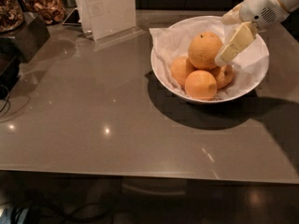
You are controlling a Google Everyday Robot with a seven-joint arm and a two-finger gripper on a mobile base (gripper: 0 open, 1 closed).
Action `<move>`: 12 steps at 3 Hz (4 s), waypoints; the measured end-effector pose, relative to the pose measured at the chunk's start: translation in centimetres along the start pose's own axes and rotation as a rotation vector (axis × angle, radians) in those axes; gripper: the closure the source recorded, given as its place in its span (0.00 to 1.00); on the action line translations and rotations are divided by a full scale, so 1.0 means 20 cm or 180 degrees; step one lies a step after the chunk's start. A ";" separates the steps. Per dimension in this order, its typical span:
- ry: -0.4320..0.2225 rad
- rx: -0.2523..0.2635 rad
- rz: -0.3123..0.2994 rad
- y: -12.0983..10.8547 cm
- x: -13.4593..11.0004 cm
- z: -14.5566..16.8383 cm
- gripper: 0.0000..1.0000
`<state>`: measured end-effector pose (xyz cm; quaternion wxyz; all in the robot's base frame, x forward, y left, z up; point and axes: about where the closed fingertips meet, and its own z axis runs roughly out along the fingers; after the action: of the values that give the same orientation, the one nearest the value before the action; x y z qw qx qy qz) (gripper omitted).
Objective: Pick orange from white bowl
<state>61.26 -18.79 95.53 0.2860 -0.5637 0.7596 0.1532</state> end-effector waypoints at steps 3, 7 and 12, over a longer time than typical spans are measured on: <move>-0.0107 -0.0456 0.0125 -0.02 -0.01 0.24 0.00; -0.0107 -0.0460 0.0125 -0.02 -0.01 0.24 0.89; -0.0973 -0.0217 0.0228 0.46 0.15 -0.25 1.00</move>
Offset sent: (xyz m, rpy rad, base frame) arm 0.0144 0.0215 -0.0298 0.0690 0.1314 0.0678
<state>50.55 -21.06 96.85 0.3734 -0.5157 0.7212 0.2730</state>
